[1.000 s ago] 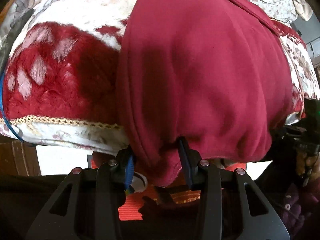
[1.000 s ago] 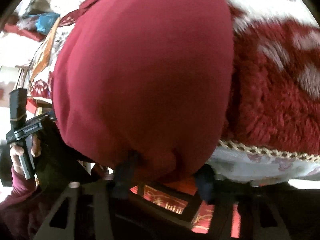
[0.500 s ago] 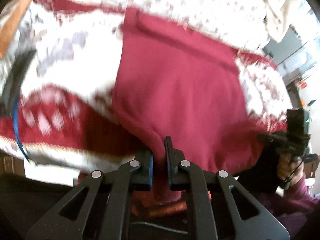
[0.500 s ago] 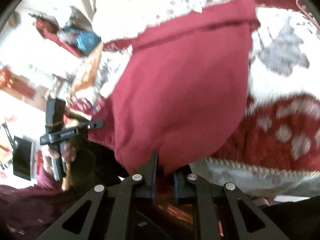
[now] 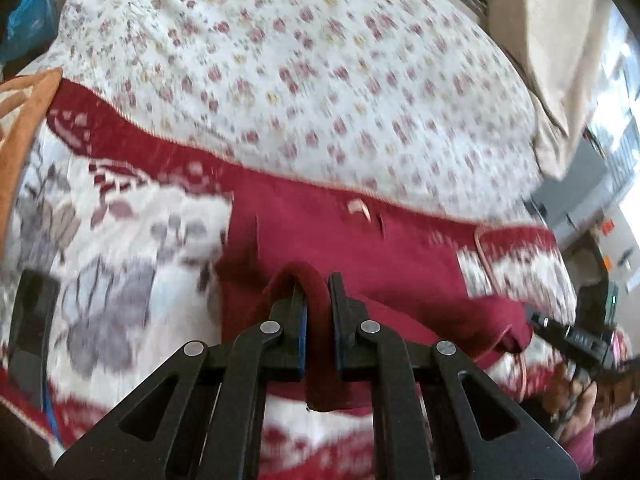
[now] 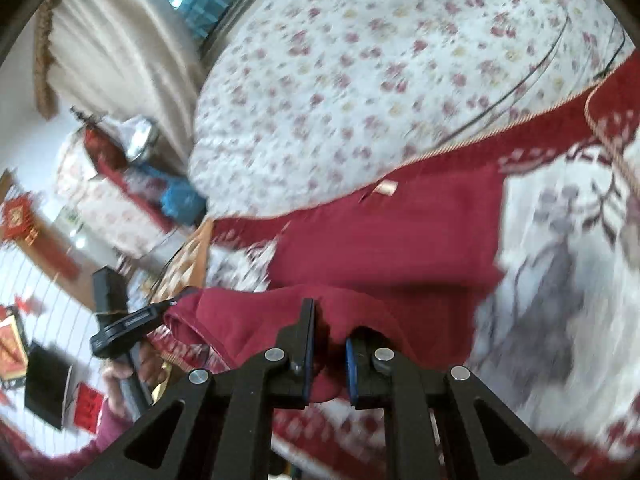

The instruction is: Fold small clothes

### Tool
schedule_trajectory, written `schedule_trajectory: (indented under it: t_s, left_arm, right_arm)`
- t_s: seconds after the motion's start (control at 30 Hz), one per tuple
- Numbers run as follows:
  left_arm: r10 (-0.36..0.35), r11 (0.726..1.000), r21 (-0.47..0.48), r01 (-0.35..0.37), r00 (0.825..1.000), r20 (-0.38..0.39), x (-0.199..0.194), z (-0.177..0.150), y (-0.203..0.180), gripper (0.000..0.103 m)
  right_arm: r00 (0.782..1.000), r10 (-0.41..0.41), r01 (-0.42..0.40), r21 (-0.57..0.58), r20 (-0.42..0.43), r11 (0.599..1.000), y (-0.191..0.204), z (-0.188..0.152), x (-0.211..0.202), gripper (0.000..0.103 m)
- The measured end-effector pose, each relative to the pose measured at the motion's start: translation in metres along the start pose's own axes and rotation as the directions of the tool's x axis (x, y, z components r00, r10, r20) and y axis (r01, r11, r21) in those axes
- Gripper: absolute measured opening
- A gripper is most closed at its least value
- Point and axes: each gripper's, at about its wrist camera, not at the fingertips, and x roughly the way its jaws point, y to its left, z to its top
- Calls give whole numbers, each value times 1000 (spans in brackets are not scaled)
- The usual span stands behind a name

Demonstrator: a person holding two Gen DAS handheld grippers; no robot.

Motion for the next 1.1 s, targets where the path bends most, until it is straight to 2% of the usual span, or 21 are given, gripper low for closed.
schedule_trajectory:
  t_s: [0.1, 0.2, 0.3, 0.37, 0.4, 0.43, 0.47, 0.5, 0.53, 0.57, 0.6, 0.67, 0.77, 0.8, 0.9, 0.97, 1.0, 1.07, 1.1]
  left_arm:
    - [32, 998, -46, -31, 999, 23, 36, 25, 9, 8]
    - [45, 993, -106, -45, 999, -2, 78, 42, 20, 8]
    - [50, 992, -119, -52, 999, -20, 113, 52, 29, 8]
    - [48, 991, -123, -54, 998, -51, 128, 55, 36, 10]
    - [48, 991, -124, -55, 997, -60, 131, 55, 39, 16]
    - [36, 991, -127, -45, 997, -71, 133, 55, 43, 19]
    - [23, 990, -134, -33, 997, -78, 132, 55, 45, 28]
    - [10, 989, -144, -21, 997, -77, 130, 57, 48, 45]
    - [20, 988, -150, -28, 998, -58, 125, 59, 50, 55]
    - [39, 987, -156, -42, 999, -20, 117, 61, 51, 66]
    - [49, 986, -163, -42, 998, 39, 106, 63, 52, 68]
    - [54, 987, -156, -42, 996, 75, 98, 64, 51, 68]
    - [71, 991, -115, -63, 995, 63, 101, 60, 44, 68]
    - [77, 992, -106, -72, 996, 46, 107, 58, 42, 68]
    - [100, 991, -84, -102, 995, -25, 129, 49, 36, 68]
    - [144, 987, -60, -148, 987, -72, 145, 42, 35, 68]
    - [167, 984, -44, -172, 981, -95, 153, 39, 35, 68]
    - [229, 973, -8, -232, 963, -141, 170, 32, 37, 68]
    - [232, 972, -7, -235, 962, -146, 174, 31, 38, 68]
  right_arm:
    - [999, -45, 45, 28, -4, 999, -16, 28, 19, 12]
    - [994, -106, 107, 61, -23, 992, -35, 56, 56, 12]
    - [991, -128, 131, 107, -40, 986, -64, 75, 82, 12]
    - [980, -175, 185, 111, -100, 976, -79, 86, 106, 12]
    - [963, -228, 242, 90, -145, 966, -85, 87, 115, 13]
    - [963, -221, 237, 93, -153, 967, -90, 87, 116, 14]
    - [975, -178, 194, 118, -136, 974, -95, 86, 110, 16]
    - [980, -154, 171, 138, -122, 976, -98, 86, 104, 25]
    - [982, -153, 169, 152, -112, 974, -99, 85, 97, 35]
    - [980, -178, 190, 153, -88, 970, -99, 85, 87, 42]
    - [975, -215, 222, 140, -58, 965, -96, 85, 77, 44]
    - [963, -269, 270, 75, -20, 960, -85, 85, 61, 44]
    - [973, -213, 206, -73, -93, 976, -59, 77, 71, 44]
    - [971, -205, 190, -128, -124, 973, -48, 73, 79, 44]
    - [946, -281, 247, -203, -160, 948, -36, 71, 111, 44]
    - [925, -346, 314, -196, -159, 929, -43, 82, 134, 44]
    - [914, -383, 359, -171, -132, 917, -52, 92, 142, 44]
    - [909, -411, 401, -122, -74, 908, -68, 109, 149, 44]
    - [902, -428, 421, -106, -54, 901, -77, 115, 153, 44]
